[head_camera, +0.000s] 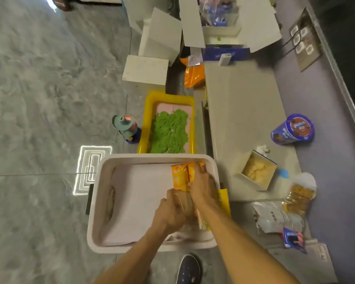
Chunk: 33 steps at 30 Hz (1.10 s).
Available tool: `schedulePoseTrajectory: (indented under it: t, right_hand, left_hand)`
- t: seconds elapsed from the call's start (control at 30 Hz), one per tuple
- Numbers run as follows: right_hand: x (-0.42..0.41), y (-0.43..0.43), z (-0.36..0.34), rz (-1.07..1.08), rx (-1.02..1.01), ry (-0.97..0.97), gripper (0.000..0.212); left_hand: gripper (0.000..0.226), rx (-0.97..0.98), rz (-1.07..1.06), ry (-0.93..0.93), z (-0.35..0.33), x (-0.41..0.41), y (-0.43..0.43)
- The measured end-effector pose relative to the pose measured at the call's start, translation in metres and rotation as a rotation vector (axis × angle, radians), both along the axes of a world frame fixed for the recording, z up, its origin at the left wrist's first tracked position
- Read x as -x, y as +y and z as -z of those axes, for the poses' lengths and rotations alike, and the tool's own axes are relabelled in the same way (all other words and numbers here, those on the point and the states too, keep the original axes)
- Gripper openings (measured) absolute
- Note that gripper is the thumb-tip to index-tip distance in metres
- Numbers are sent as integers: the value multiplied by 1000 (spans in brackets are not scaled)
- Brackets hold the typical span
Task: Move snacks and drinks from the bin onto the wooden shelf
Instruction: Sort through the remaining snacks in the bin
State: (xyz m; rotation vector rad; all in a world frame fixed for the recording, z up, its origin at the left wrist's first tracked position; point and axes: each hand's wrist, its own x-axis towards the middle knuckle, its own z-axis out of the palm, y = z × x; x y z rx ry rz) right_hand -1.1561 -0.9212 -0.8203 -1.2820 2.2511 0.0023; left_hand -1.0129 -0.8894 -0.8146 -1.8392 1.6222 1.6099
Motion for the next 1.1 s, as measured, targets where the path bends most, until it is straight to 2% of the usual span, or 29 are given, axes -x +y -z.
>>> schedulePoseTrajectory:
  t: [0.1,0.23,0.33,0.5,0.57,0.63,0.83,0.93,1.1]
  right_hand:
    - [4,0,-13,2,75,-16,44]
    - [5,9,-56,7,182,-101,59]
    - [4,15,-111,44,247,-184,71]
    - [7,34,-238,101,321,-172,73]
    - [11,46,-286,138,379,-144,75]
    - [13,63,-330,185,424,-110,76]
    - [5,148,-444,439,536,127,62]
    - [0,209,-483,557,572,201,71]
    - [-20,348,-527,785,615,303,75]
  left_hand:
    - [63,80,4,0,-27,-9,-5]
    - [73,169,0,41,-67,-30,-6]
    - [80,234,-12,93,-114,-48,-15]
    - [61,417,64,218,-235,-54,-45]
    - [61,473,123,288,-283,-49,-60]
    - [70,524,189,359,-326,-45,-70]
    - [78,620,515,508,-443,-12,-55]
    - [87,607,649,607,-481,17,-24]
    - [74,566,817,820,-517,59,93]
